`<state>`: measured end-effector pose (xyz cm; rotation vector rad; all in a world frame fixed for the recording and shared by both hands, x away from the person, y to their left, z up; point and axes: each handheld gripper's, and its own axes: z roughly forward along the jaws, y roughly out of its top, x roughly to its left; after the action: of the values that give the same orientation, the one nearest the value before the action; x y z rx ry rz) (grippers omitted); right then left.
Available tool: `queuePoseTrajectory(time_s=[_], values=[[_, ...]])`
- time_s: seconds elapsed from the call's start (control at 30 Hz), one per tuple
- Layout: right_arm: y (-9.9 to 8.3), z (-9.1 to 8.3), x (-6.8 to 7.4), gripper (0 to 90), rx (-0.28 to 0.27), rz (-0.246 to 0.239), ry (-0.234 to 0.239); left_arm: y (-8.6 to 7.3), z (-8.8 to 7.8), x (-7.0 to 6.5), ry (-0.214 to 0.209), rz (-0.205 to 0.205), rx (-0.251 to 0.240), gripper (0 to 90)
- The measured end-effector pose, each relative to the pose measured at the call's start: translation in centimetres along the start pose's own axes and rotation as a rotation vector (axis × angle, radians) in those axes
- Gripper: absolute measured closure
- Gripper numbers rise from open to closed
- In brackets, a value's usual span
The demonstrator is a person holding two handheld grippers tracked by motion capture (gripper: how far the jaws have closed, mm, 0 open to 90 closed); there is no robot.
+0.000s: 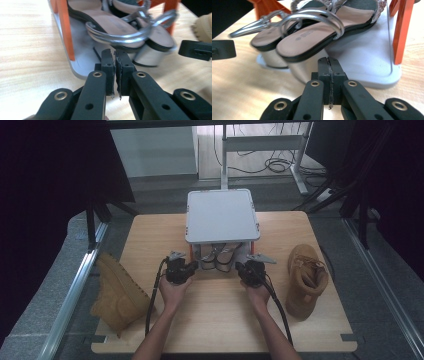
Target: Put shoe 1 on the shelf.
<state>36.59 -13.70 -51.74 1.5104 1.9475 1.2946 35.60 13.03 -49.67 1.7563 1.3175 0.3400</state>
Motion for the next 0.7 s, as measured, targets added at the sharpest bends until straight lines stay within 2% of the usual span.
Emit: queuePoseTrajectory(time_s=[0.1, 0.2, 0.37, 0.5, 0.57, 0.7], values=[[-0.5, -1.5, 0.0, 89.2, -0.006, -0.022, 0.025, -0.7, -1.7, -0.5, -0.015, 0.031, -0.025, 84.0], [-0.9, -2.5, -0.1, 89.2, -0.004, -0.047, 0.034, -1.4, -2.7, -0.8, -0.029, 0.039, -0.033, 83.7], [-1.4, -3.9, -0.4, 89.1, -0.007, -0.066, 0.055, -2.4, -3.6, -0.9, -0.038, 0.044, -0.024, 82.0], [-2.3, -5.5, -0.8, 88.2, -0.009, -0.077, 0.077, -3.5, -5.3, -1.0, -0.047, 0.06, -0.014, 80.0], [-2.5, -5.8, -0.8, 88.0, -0.01, -0.079, 0.079, -3.7, -5.7, -1.1, -0.05, 0.061, -0.013, 79.2], [-3.3, -6.9, -1.1, 85.7, -0.008, -0.085, 0.102, -4.9, -7.1, -1.0, -0.055, 0.062, -0.002, 73.0]])
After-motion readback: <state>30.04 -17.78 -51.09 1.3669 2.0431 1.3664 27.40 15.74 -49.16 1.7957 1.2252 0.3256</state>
